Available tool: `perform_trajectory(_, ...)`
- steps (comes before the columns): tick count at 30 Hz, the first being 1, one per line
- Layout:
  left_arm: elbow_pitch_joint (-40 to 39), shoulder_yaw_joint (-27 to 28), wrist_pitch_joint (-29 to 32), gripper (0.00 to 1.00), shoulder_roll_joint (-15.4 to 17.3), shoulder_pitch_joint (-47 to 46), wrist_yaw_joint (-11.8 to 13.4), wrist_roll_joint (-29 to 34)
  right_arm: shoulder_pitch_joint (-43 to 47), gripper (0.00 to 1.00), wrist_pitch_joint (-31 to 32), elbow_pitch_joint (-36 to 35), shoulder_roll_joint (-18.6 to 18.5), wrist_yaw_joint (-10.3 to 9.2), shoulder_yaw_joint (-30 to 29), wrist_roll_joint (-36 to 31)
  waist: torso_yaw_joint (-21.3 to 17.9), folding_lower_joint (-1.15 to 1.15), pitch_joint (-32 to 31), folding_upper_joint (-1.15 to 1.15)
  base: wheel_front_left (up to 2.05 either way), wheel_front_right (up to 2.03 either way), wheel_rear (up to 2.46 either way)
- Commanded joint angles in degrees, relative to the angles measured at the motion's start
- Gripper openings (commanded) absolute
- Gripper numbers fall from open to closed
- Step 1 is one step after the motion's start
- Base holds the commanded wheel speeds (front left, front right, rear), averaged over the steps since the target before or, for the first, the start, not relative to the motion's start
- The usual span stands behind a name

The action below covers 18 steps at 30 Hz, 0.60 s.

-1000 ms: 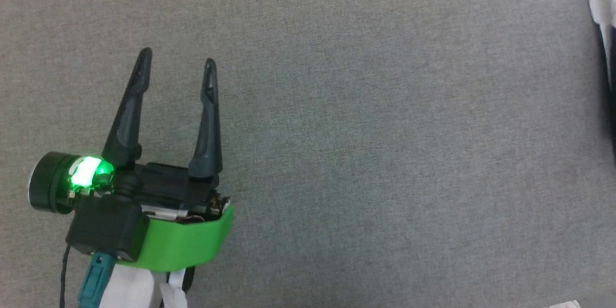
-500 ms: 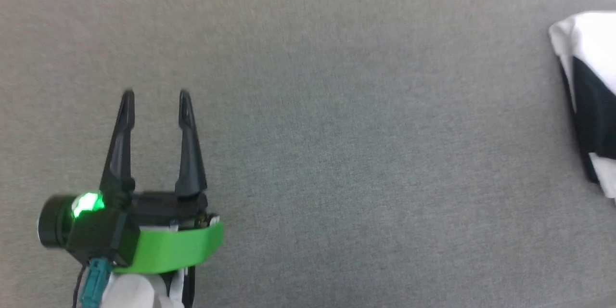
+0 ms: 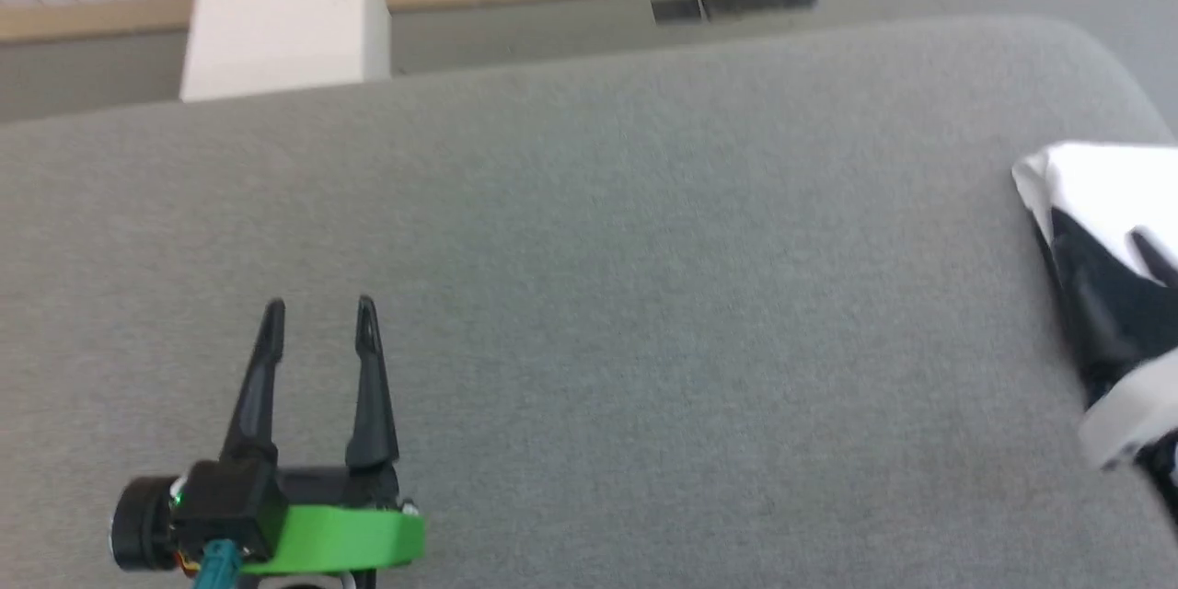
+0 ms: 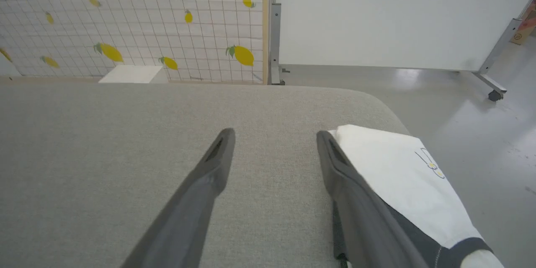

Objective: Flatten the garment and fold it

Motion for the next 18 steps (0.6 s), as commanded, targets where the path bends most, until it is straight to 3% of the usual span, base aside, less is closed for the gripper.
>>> perform_trajectory(1, 0.38, -0.22, -0.41, 1.00, 0.33, 1.00, -0.40, 0.18, 2.11, 1.00, -0.70, -1.96, 2.19, -0.10, -0.54, -1.30, 2.82, 0.00, -4.46, 0.00, 0.00, 0.00, 0.00)
perform_trajectory(9, 2.33, -1.09, -0.43, 1.00, -0.18, 3.56, -1.56, 0.35, 11.18, 1.00, -4.98, -10.19, 13.31, -0.10, -1.03, -8.86, 4.34, 0.00, -6.57, 0.00, 0.00, 0.00, 0.00)
perform_trajectory(18, 4.24, -0.66, -0.44, 1.00, -1.80, 6.84, -4.09, 0.82, 17.63, 1.00, -9.87, -7.90, 16.81, -0.10, -0.27, -15.31, 4.78, 0.00, -8.98, 0.00, 0.00, 0.00, 0.00)
